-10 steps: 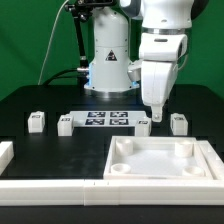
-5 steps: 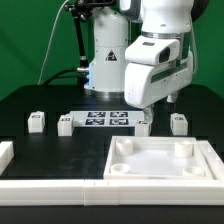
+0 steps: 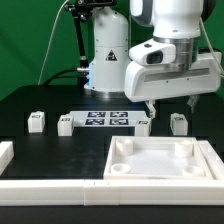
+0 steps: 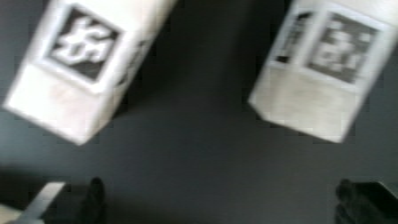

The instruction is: Assemble one leg

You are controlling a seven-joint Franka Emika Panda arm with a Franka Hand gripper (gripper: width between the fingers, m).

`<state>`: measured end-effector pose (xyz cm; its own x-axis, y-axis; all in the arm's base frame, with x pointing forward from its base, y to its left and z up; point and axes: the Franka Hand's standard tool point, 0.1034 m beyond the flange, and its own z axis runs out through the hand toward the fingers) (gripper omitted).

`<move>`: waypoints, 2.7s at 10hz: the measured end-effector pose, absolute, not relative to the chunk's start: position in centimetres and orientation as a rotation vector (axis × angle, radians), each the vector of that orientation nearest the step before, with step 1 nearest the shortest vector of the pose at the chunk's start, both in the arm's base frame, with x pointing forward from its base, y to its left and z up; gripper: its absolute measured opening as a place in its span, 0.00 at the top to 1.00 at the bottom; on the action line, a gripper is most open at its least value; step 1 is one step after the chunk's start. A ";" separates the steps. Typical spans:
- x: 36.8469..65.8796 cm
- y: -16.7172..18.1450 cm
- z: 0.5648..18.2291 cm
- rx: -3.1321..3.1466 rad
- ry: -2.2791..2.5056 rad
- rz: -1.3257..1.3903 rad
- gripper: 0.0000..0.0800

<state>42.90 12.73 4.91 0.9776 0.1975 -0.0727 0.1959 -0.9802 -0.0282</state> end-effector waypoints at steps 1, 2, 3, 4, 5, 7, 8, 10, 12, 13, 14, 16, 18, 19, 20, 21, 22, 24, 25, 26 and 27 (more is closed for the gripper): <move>42.6 13.7 4.9 -3.110 -0.140 0.125 0.19; 42.4 14.3 4.9 -3.107 -0.103 0.128 0.19; 42.3 14.2 4.9 -3.107 -0.099 0.148 0.19; 42.3 14.1 4.9 -3.110 -0.111 0.183 0.19; 42.4 14.2 4.9 -3.109 -0.112 0.173 0.19; 42.0 13.6 5.0 -3.105 -0.139 0.339 0.19; 42.1 13.7 5.0 -3.100 -0.139 0.462 0.19; 41.7 13.8 4.8 -3.067 -0.193 0.713 0.19; 42.1 14.1 4.5 -2.991 -0.246 0.919 0.19; 41.7 14.0 4.6 -2.949 -0.247 1.074 0.19; 41.5 14.1 4.4 -2.905 -0.248 1.204 0.19; 40.5 14.0 3.8 -2.805 -0.253 1.449 0.19; 40.2 14.3 2.6 -2.783 -0.226 1.538 0.19; 39.7 14.3 2.4 -2.786 -0.225 1.544 0.19; 39.4 14.3 2.0 -2.787 -0.224 1.542 0.19; 39.0 14.4 1.4 -2.792 -0.219 1.538 0.19; 38.6 14.5 1.0 -2.799 -0.215 1.534 0.19; 38.2 14.5 0.6 -2.802 -0.216 1.529 0.19; 38.2 14.5 0.6 -2.802 -0.217 1.529 0.19; 38.2 14.5 0.6 -2.803 -0.218 1.529 0.24; 38.1 14.6 0.6 -2.803 -0.220 1.529 0.41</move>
Offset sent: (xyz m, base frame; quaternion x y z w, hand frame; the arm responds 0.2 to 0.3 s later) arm 0.0000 0.0000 0.0000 0.0000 -0.0799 0.0000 0.9968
